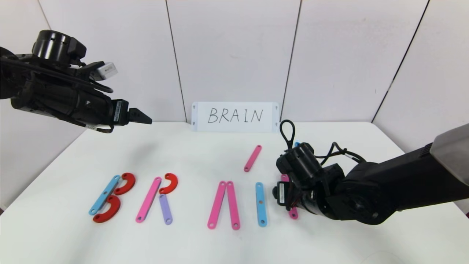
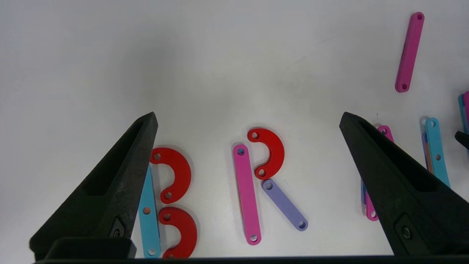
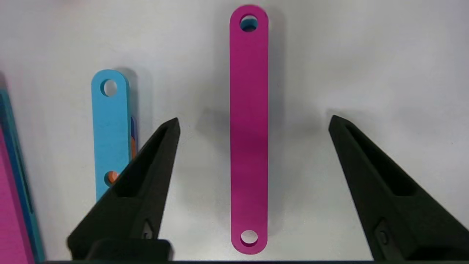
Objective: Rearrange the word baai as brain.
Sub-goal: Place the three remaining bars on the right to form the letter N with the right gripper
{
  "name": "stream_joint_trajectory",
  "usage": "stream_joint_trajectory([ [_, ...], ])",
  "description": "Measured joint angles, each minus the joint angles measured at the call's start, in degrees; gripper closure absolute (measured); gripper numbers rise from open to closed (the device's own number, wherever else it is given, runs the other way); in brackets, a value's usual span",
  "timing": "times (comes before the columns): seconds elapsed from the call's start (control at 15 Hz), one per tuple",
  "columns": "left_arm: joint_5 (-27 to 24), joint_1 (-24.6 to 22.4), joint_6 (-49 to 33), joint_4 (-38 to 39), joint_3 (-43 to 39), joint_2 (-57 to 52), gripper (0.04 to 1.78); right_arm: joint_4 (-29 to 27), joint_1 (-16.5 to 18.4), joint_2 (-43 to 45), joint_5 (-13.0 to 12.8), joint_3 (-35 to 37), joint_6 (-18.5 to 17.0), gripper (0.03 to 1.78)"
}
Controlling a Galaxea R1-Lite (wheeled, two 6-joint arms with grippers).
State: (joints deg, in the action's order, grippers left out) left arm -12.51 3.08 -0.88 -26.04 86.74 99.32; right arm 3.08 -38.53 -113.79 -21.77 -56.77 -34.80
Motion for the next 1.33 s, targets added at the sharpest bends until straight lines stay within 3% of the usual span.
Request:
stream_joint_trajectory([
  [0.2,0.0,0.0,0.0,-0.02,0.0,0.0,0.08,-0.59,1.22,1.5,0.24,-1.08,2.17,0.1],
  [0.47,0.0,0.0,0.0,0.0,-0.02,-0.04,0.08,-0.34,5.96,1.77,1.51,-3.75,9.36,0.07],
  [0.6,0.02,0.0,-0.02,0.0,-0.05,-0.04,0.08,-0.34,9.52,0.8,4.08,-6.16,12.85,0.07],
  [0.73,0.02,-0.02,-0.05,-0.02,-0.02,-0.04,0.08,0.0,12.47,-0.74,8.33,-8.39,16.26,0.07],
  [0.87,0.02,-0.02,-0.02,0.0,-0.02,-0.06,0.08,0.07,14.48,-3.17,9.87,-11.17,17.58,0.07],
  [1.33,0.0,0.0,-0.06,0.0,0.0,-0.15,0.08,0.27,18.8,-12.59,11.17,-20.07,20.77,0.07],
])
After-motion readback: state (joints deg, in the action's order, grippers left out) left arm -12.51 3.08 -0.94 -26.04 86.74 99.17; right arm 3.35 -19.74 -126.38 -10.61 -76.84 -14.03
